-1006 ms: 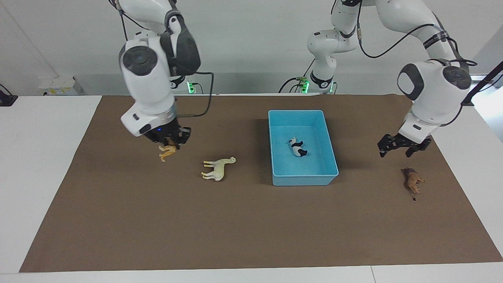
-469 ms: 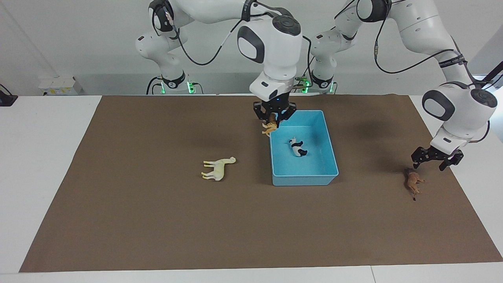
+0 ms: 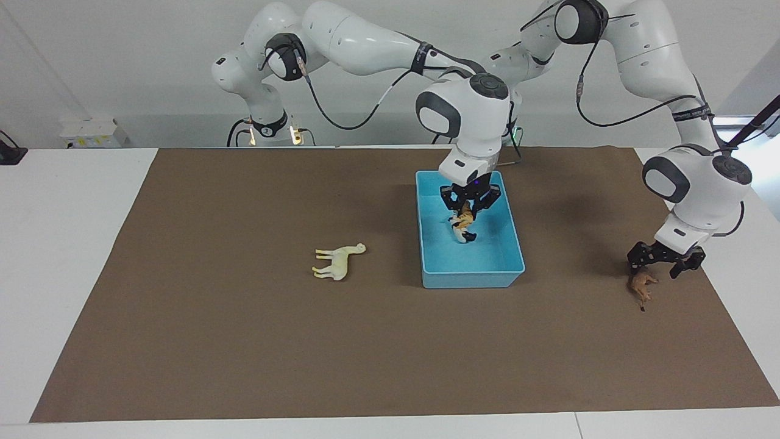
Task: Put all toys into storage box
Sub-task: 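Carry the tan lion across into the box and open the right gripper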
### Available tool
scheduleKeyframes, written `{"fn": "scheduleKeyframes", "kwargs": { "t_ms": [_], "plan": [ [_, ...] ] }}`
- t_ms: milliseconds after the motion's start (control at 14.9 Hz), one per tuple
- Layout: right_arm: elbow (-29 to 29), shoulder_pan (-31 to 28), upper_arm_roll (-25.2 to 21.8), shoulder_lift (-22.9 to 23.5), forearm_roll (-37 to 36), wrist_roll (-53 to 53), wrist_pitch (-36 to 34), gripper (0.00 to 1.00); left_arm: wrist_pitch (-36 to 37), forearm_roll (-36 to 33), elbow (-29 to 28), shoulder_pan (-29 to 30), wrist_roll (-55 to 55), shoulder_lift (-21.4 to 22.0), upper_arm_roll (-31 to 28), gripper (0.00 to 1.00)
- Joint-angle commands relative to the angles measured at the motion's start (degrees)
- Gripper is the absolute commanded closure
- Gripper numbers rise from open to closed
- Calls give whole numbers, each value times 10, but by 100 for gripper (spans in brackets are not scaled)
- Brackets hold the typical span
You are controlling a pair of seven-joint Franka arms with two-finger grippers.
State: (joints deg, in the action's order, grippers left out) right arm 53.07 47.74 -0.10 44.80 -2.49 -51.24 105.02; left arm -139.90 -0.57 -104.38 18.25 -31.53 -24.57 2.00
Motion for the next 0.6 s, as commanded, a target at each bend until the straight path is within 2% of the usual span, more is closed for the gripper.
{"fn": "scheduleKeyframes", "kwargs": {
  "t_ms": [0, 134, 268, 402, 536],
  "plan": [
    [-17, -2, 1, 4, 18, -34, -2, 0, -30, 3, -17, -2, 7, -3, -5, 0],
    [-18, -2, 0, 2, 18, -47, -14, 0, -48, 3, -15, -5, 7, -19, -5, 0],
    [-20, -12, -4, -10, 18, -46, -62, 0, -49, 3, -13, -5, 7, -21, -5, 0],
    [-16, -53, -15, -52, 14, -36, -106, 0, -50, 3, -12, -6, 7, -22, -5, 0],
    [-9, -86, -16, -72, 13, -8, -121, 0, -50, 3, -9, -8, 8, -22, -5, 0]
  ]
}}
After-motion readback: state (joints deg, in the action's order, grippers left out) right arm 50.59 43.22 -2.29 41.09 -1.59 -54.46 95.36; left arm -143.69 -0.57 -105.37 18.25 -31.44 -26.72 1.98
